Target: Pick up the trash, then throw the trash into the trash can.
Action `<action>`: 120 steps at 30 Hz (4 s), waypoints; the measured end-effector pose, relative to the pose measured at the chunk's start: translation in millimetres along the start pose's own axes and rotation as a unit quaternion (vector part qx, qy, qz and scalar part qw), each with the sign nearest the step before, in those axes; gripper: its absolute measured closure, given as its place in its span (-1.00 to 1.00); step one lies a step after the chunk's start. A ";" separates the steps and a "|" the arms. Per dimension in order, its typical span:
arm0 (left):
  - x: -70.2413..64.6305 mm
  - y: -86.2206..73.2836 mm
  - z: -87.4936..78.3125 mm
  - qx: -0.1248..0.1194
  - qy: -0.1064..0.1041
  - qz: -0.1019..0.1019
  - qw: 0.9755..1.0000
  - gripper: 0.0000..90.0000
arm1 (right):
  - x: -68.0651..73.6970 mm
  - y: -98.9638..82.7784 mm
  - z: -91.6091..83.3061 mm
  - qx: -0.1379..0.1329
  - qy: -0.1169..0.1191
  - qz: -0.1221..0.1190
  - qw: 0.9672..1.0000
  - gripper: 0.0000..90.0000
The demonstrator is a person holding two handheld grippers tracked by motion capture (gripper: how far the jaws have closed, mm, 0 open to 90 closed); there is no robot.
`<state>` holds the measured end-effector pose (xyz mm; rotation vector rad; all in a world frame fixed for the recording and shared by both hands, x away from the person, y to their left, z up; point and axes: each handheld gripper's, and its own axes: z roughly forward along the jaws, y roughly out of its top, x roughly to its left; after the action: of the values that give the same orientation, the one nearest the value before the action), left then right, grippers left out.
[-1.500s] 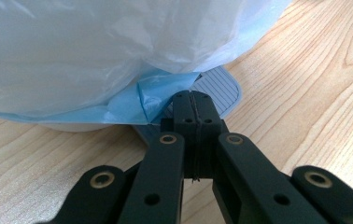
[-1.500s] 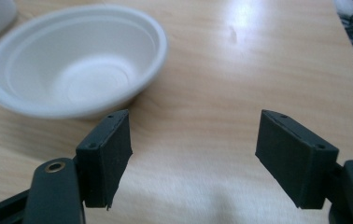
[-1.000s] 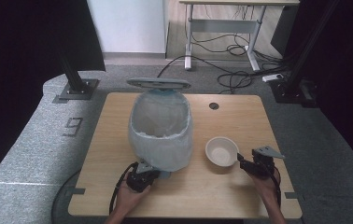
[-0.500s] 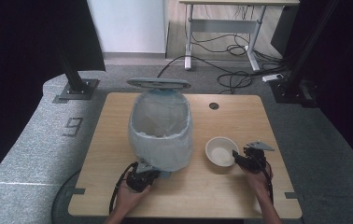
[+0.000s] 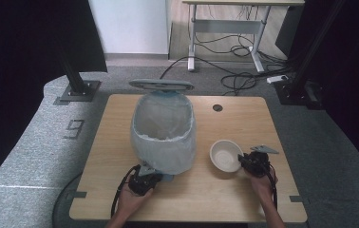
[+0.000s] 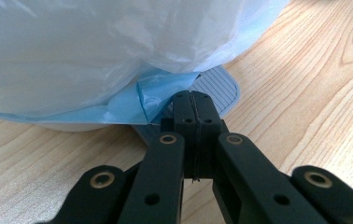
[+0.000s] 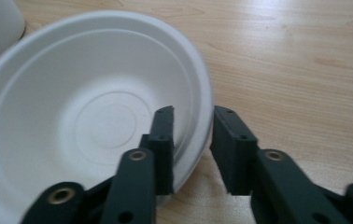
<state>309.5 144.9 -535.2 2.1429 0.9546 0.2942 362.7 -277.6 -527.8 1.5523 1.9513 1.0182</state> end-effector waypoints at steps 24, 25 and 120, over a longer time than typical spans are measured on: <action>0.7 0.2 0.0 0.001 -0.002 0.001 1.000 1.00 | -7.2 7.3 -33.1 -0.062 0.062 0.036 0.996 0.85; 0.7 0.2 0.0 0.001 -0.002 0.000 1.000 1.00 | -7.7 7.9 -36.2 -0.065 0.064 0.035 0.995 0.86; 0.7 0.3 0.1 0.000 -0.004 0.005 1.000 1.00 | 17.2 87.6 -116.7 -0.137 0.211 0.050 0.967 0.84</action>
<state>310.2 145.2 -535.1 2.1484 0.9404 0.2902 328.3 -284.3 -385.0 1.3706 1.8981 1.6973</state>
